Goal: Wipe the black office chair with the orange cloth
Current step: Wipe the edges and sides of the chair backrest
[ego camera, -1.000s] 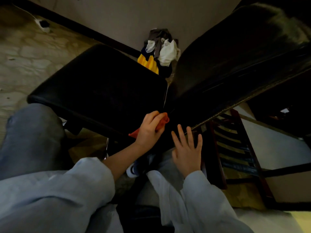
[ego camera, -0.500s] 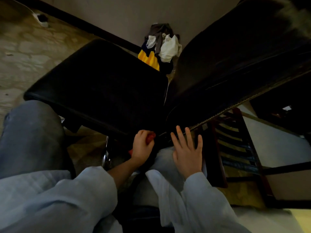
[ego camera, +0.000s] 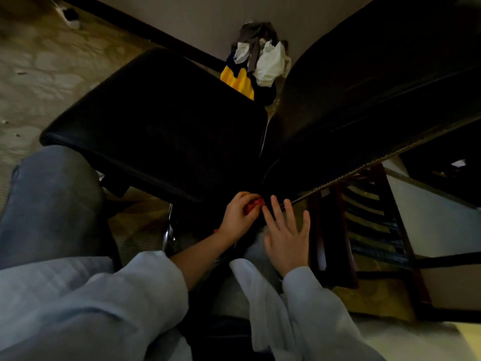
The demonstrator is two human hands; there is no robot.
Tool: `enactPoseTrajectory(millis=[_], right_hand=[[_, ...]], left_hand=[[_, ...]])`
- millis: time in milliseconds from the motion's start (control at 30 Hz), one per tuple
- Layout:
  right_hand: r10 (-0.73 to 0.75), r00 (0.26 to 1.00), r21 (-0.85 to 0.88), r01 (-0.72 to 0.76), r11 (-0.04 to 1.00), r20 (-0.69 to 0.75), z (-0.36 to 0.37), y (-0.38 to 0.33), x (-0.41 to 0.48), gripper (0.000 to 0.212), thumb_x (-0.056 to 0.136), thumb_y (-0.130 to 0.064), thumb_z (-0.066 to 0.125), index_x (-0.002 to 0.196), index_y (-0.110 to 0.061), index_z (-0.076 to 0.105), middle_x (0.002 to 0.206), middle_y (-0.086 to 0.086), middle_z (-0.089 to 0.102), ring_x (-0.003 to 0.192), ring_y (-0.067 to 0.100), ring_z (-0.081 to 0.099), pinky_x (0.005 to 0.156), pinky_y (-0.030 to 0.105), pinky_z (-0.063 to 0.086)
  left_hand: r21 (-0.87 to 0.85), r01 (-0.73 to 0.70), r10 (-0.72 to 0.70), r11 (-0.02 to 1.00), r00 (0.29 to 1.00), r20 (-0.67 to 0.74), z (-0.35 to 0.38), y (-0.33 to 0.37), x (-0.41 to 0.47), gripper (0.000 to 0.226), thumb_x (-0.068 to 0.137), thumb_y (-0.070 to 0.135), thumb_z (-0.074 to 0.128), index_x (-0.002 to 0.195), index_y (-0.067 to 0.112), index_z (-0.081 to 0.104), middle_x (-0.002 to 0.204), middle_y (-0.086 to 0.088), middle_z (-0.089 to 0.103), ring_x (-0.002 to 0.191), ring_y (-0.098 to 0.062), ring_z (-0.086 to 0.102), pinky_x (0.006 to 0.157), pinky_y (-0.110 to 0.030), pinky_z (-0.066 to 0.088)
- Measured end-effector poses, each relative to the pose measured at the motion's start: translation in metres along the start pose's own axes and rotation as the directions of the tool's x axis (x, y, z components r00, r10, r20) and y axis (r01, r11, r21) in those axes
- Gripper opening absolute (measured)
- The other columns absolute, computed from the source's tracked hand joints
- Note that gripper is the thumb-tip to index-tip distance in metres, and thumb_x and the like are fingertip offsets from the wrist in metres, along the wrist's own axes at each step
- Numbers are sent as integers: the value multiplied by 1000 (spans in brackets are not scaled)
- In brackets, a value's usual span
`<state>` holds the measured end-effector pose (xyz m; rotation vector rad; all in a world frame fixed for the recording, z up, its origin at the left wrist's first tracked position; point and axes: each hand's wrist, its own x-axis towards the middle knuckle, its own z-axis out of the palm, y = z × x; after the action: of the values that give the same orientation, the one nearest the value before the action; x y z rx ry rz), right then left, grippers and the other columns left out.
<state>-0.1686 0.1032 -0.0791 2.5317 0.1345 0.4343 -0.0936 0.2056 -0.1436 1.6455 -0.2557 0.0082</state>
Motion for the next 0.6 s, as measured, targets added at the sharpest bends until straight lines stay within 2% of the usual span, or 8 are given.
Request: enactPoseTrajectory(millis=[67, 167, 333, 467, 533, 600], right_hand=[[7, 1000, 7, -7, 1000, 3, 4, -2, 0, 76, 58, -24, 82, 130, -17, 57, 149, 6, 33, 143, 26, 11, 113, 48, -11], [28, 1000, 30, -28, 999, 5, 8, -8, 0, 76, 56, -22, 83, 128, -17, 59, 147, 4, 29, 135, 27, 25, 111, 49, -4], [52, 999, 27, -52, 998, 13, 13, -16, 0, 75, 57, -24, 84, 128, -17, 59, 147, 4, 27, 134, 27, 26, 108, 51, -2], [65, 998, 21, -65, 998, 15, 16, -18, 0, 75, 59, -24, 83, 129, -17, 58, 148, 5, 33, 133, 28, 27, 109, 50, -2], [61, 998, 19, -61, 998, 1, 17, -18, 1, 65, 65, -26, 76, 128, -18, 59, 147, 5, 33, 132, 28, 27, 108, 53, 4], [57, 998, 33, -57, 998, -11, 16, -18, 3, 52, 76, -29, 52, 126, -18, 61, 146, 4, 30, 131, 29, 27, 104, 55, 13]], left_hand=[[11, 1, -1, 1000, 1000, 8, -2, -1, 1, 27, 88, 7, 62, 114, 3, 64, 111, -12, 58, 97, -17, 58, 85, -23, 48], [27, -7, 7, 1000, 1000, 29, -3, -3, 3, 27, 88, 7, 62, 114, 3, 64, 111, -11, 57, 98, -15, 57, 85, -21, 47], [121, 133, -140, 984, 989, 50, -7, -18, 2, 25, 87, 6, 62, 111, 2, 66, 112, -14, 57, 100, -22, 59, 82, -14, 39], [125, 184, -182, 975, 983, -30, -2, -19, -1, 23, 86, 4, 60, 109, 2, 65, 111, -15, 57, 100, -24, 58, 83, -18, 40], [158, 205, -199, 966, 979, -49, 5, -17, 0, 24, 87, 3, 58, 110, 0, 63, 111, -19, 58, 102, -28, 57, 86, -25, 42], [181, 244, -245, 953, 969, -20, 9, -15, 5, 22, 88, 5, 54, 107, -1, 64, 108, -21, 60, 101, -32, 57, 85, -32, 44]])
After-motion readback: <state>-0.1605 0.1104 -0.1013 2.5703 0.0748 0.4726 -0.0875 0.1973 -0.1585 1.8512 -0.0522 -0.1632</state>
